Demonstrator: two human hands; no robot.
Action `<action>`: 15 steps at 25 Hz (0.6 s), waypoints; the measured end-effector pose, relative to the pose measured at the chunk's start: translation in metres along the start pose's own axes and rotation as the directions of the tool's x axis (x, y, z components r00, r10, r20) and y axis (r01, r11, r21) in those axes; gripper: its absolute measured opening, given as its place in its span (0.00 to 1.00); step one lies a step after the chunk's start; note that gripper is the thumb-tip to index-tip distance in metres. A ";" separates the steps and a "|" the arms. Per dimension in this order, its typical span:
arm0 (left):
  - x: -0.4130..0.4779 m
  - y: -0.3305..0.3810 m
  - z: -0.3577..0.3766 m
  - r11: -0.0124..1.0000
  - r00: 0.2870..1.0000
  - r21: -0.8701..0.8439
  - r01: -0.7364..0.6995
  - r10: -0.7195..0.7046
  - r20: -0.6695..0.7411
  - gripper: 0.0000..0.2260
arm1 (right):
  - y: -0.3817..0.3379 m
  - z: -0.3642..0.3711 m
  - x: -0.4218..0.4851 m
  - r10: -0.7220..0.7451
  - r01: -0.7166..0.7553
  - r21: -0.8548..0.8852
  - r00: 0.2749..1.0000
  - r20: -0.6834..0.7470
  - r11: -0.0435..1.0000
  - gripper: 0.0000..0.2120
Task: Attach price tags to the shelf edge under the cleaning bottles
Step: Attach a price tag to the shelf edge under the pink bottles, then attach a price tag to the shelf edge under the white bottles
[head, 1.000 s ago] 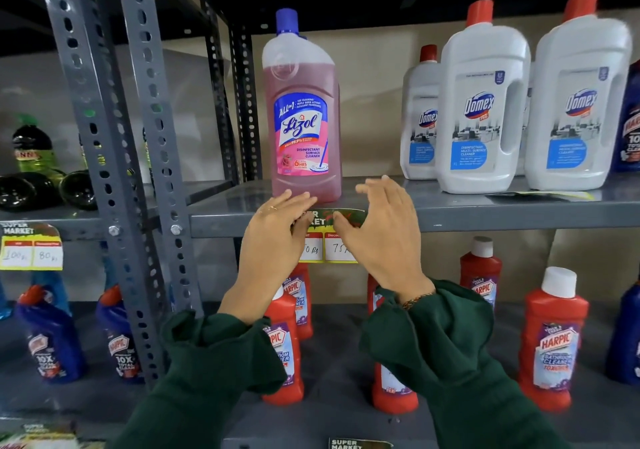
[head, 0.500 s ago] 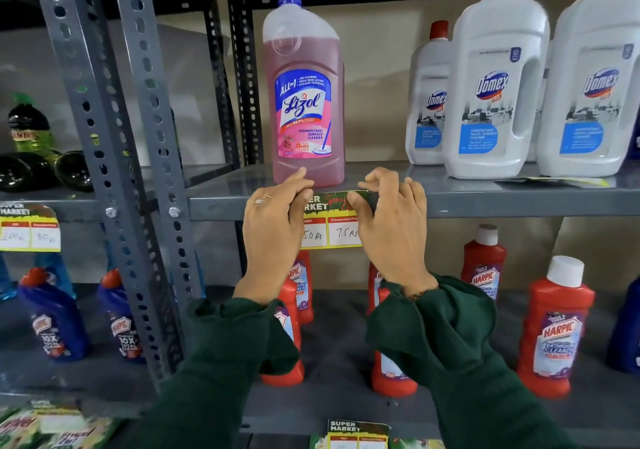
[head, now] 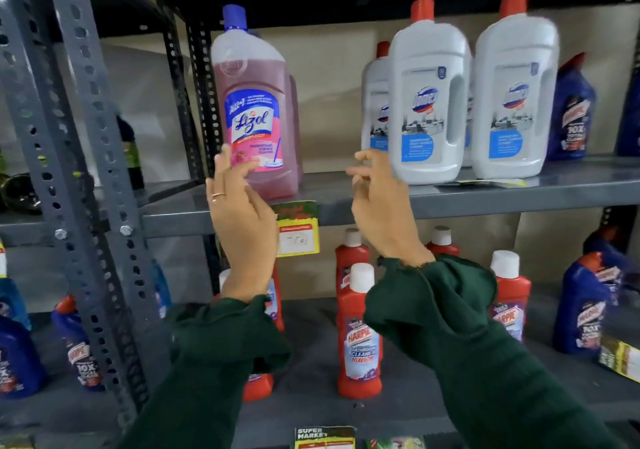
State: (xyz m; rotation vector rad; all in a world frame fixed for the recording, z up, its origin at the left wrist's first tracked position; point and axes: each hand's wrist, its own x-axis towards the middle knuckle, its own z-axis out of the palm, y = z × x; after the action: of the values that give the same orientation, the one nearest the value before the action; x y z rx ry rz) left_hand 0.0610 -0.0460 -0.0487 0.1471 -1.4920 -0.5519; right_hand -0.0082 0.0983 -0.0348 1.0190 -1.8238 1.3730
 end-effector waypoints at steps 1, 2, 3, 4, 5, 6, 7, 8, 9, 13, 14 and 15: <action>-0.002 0.014 0.012 0.998 0.998 0.027 -0.058 0.057 0.033 0.12 | 0.007 -0.014 0.007 0.005 -0.008 -0.065 0.999 -0.045 0.998 0.16; -0.006 0.030 0.025 0.990 0.988 0.051 -0.130 0.125 0.091 0.11 | 0.015 -0.030 0.015 0.008 -0.025 -0.161 0.994 -0.105 0.987 0.15; -0.012 0.046 0.040 0.975 0.965 0.068 -0.211 0.197 0.173 0.10 | 0.025 -0.049 0.022 0.018 -0.065 -0.283 0.986 -0.164 0.957 0.15; -0.019 0.061 0.054 0.954 0.926 0.083 -0.288 0.255 0.279 0.11 | 0.035 -0.067 0.029 0.051 -0.127 -0.395 0.979 -0.197 0.910 0.14; -0.026 0.075 0.070 0.932 0.875 0.104 -0.348 0.283 0.394 0.12 | 0.043 -0.087 0.036 0.126 -0.208 -0.472 0.972 -0.200 0.857 0.13; -0.033 0.085 0.085 0.912 0.823 0.132 -0.388 0.279 0.495 0.13 | 0.050 -0.103 0.042 0.228 -0.284 -0.525 0.959 -0.171 0.803 0.13; -0.041 0.092 0.098 0.892 0.783 0.171 -0.419 0.259 0.566 0.13 | 0.056 -0.115 0.046 0.321 -0.322 -0.588 0.941 -0.110 0.742 0.12; -0.049 0.095 0.110 0.863 0.762 0.220 -0.456 0.251 0.597 0.13 | 0.062 -0.123 0.048 0.379 -0.303 -0.660 0.925 -0.029 0.688 0.12; -0.055 0.096 0.118 0.825 0.755 0.275 -0.494 0.249 0.607 0.13 | 0.067 -0.128 0.048 0.411 -0.255 -0.713 0.910 0.052 0.653 0.13; -0.080 0.091 0.133 0.773 0.818 0.396 -0.495 0.262 0.512 0.11 | 0.092 -0.139 0.047 0.539 -0.230 -0.707 0.805 0.247 0.669 0.16; -0.083 0.089 0.135 0.762 0.825 0.414 -0.498 0.269 0.497 0.12 | 0.098 -0.139 0.050 0.561 -0.237 -0.699 0.781 0.276 0.674 0.16; -0.085 0.089 0.137 0.755 0.827 0.428 -0.496 0.260 0.498 0.13 | 0.100 -0.142 0.051 0.582 -0.241 -0.698 0.756 0.301 0.674 0.15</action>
State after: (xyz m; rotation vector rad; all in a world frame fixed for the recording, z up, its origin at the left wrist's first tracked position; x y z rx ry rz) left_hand -0.0465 0.1009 -0.0746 0.1593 -2.0063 0.2224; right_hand -0.1154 0.2406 -0.0028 0.6163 -2.8081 0.6005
